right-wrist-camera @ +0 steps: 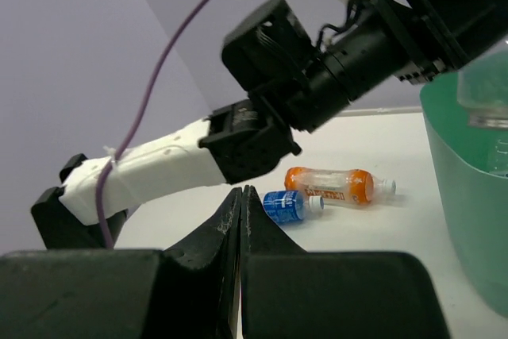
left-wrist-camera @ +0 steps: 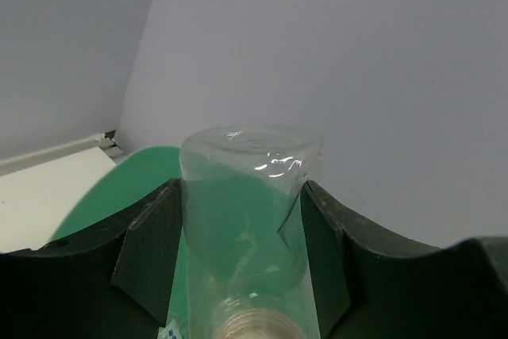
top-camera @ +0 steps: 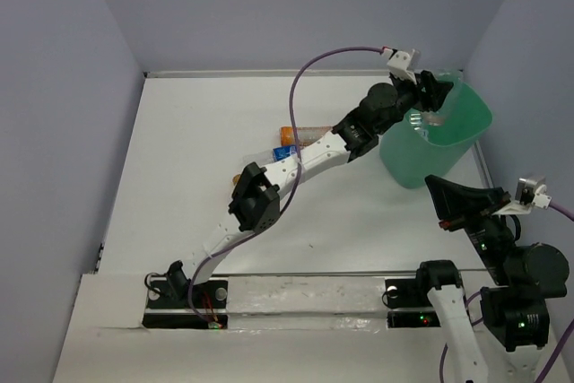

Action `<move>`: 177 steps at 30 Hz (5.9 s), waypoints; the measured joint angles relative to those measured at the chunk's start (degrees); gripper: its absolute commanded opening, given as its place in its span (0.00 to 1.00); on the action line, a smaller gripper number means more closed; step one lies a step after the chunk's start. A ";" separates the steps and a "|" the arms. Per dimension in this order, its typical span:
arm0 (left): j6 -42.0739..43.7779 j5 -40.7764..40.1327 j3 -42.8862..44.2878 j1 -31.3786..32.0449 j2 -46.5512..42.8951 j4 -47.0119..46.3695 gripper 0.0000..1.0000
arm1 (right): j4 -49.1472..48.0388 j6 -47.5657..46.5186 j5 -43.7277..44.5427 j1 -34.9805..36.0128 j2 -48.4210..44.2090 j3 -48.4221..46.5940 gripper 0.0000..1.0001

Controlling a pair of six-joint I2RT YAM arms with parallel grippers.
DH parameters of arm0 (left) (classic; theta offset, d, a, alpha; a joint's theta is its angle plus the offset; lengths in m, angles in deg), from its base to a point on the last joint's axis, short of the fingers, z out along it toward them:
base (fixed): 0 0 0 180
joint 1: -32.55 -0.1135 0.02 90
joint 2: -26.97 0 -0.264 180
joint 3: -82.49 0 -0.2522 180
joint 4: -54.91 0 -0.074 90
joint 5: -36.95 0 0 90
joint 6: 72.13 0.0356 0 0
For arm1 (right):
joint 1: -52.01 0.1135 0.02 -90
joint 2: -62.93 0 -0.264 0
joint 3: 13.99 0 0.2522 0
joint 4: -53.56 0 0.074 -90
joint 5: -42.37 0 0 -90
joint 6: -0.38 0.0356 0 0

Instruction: Put the plastic bottles in the bin

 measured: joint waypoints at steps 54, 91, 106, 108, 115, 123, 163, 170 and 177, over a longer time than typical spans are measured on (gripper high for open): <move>-30.18 -20.33 -93.77 -17.90 -70.34 49.96 0.99 | -10.25 -2.78 -6.75 19.47 29.53 9.46 0.78; -18.03 -23.47 -94.86 -23.50 -98.88 47.74 0.58 | 3.87 -51.45 4.04 41.33 97.46 -43.60 0.99; -7.37 -27.76 -90.47 -23.74 -108.85 42.80 0.59 | 19.74 -63.60 9.35 43.74 124.72 -68.61 0.98; -6.62 -28.00 -90.47 -23.74 -108.93 42.60 0.59 | 20.11 -64.32 9.68 44.26 126.22 -70.44 0.92; -5.22 -28.33 -91.32 -23.74 -109.48 42.36 0.59 | 17.66 -64.43 10.67 45.81 128.43 -70.38 0.62; -4.90 -28.13 -91.32 -23.74 -109.83 41.94 0.59 | 10.88 -58.42 9.73 47.30 119.43 -57.37 0.43; -5.64 -9.07 -66.99 -5.01 -66.66 14.51 0.58 | -16.24 -10.91 23.76 -5.88 39.63 -13.33 0.32; -1.22 -10.62 -44.22 0.26 -44.33 9.77 0.58 | -12.20 -7.69 14.53 -5.92 26.43 -20.81 0.00; 0.39 -8.39 -17.79 3.34 -20.55 10.34 0.58 | -11.21 -6.38 8.00 -5.92 19.04 -25.55 0.00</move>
